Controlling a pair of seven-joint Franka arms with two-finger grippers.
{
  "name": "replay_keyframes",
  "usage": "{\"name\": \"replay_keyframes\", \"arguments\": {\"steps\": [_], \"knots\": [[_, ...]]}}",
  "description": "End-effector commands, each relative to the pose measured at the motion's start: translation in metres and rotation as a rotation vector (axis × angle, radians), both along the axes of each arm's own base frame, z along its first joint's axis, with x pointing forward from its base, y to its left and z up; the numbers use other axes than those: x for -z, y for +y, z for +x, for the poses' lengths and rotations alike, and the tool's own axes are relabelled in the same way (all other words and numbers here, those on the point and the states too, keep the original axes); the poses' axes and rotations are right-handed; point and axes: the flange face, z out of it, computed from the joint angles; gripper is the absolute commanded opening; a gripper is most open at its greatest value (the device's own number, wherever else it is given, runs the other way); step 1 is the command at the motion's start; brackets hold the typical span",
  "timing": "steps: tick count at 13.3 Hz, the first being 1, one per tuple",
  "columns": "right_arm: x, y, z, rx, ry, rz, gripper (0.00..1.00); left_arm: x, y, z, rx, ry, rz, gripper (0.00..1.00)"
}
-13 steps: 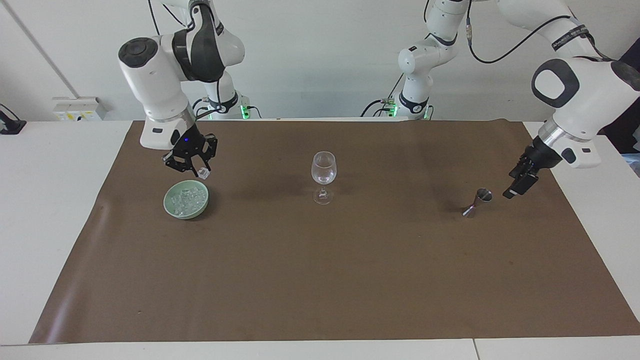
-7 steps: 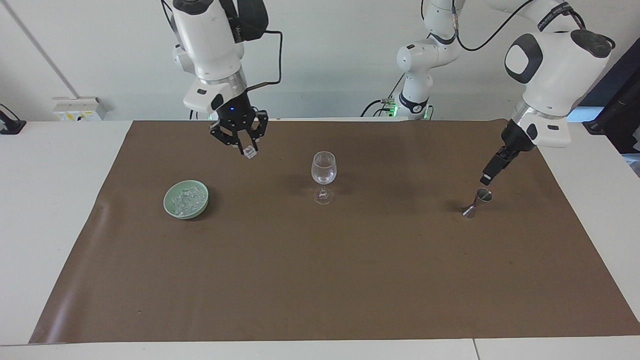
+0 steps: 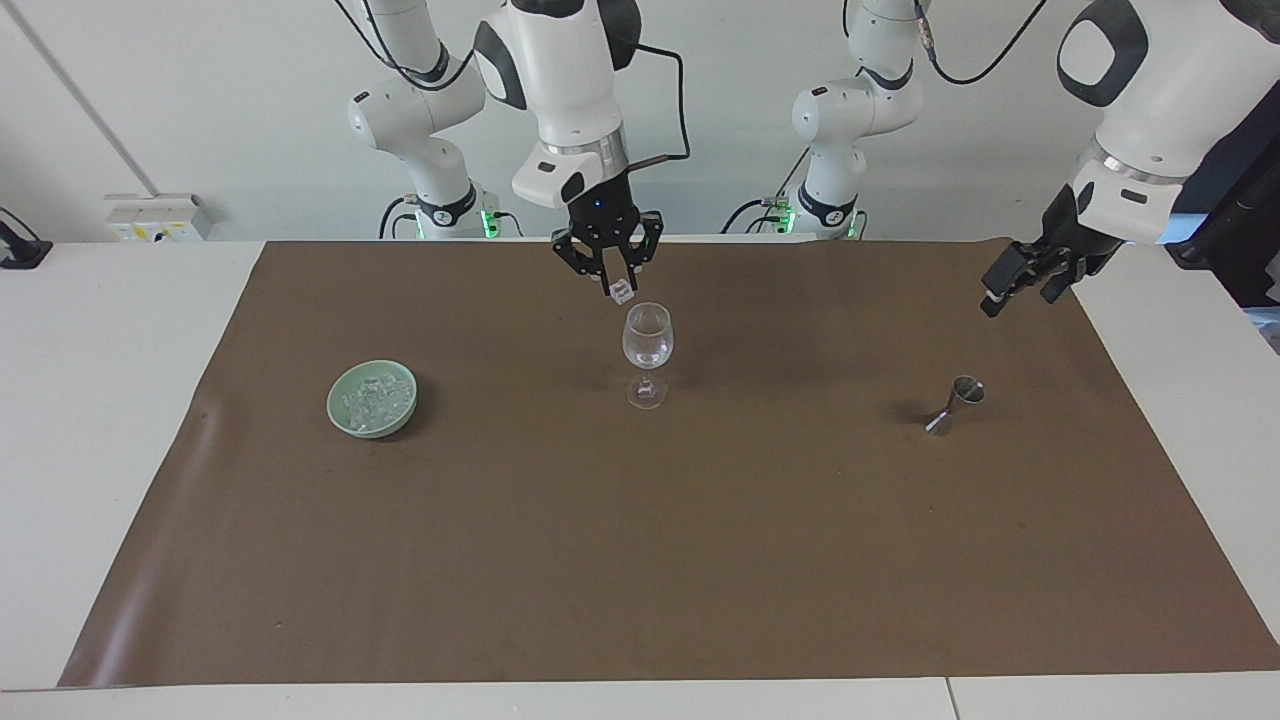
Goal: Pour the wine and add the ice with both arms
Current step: 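Carry the ice over the glass with the right gripper while the left gripper withdraws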
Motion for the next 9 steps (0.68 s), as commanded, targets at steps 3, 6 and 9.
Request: {"name": "replay_keyframes", "arguments": {"steps": [3,6,9], "knots": [[0.023,0.023,0.001,0.004,0.006,-0.002,0.0,-0.009,-0.009,-0.014,0.188,0.081,0.019,1.0],[0.037,0.02,-0.006,0.004,0.027,-0.016,0.02,-0.002,-0.009,-0.018,0.215,0.102,0.016,1.0],[0.05,0.013,-0.016,0.004,0.047,-0.03,0.04,0.003,-0.009,-0.024,0.219,0.113,0.016,1.0]]}}
